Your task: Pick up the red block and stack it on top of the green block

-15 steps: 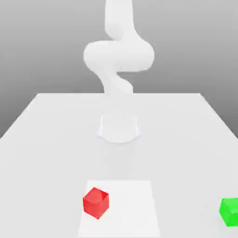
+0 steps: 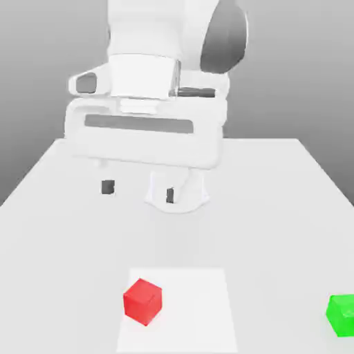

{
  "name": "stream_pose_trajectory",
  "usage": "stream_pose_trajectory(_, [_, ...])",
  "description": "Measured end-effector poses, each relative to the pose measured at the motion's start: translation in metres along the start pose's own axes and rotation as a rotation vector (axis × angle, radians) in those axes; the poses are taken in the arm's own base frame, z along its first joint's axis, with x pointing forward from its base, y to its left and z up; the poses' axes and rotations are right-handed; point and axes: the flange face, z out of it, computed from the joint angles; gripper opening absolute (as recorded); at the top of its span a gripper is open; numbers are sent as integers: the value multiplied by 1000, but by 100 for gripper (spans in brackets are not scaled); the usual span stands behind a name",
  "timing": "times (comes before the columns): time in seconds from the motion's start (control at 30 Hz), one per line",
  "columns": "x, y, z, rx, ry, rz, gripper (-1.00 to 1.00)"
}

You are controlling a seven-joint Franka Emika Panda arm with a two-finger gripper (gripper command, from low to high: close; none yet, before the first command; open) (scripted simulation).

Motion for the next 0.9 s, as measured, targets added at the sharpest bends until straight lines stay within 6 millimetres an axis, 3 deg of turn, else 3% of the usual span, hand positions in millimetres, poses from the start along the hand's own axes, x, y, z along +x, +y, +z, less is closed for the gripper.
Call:
stream_pose_trajectory(0.2, [-15,57,109,-169,-94,136,0])
stream_pose_trajectory(0.4, [-27,76,178,-194,-108,152,0])
stream_pose_trajectory(0.43, [-28,78,184,-194,-108,152,-100])
stream_pose_trajectory(0.67, [-28,78,184,-193,-107,153,-100])
stream_pose_trajectory(0.83, [-21,68,136,-193,-108,153,-100])
stream_pose_trajectory(0.9, [-44,43,125,-191,-117,50,-100])
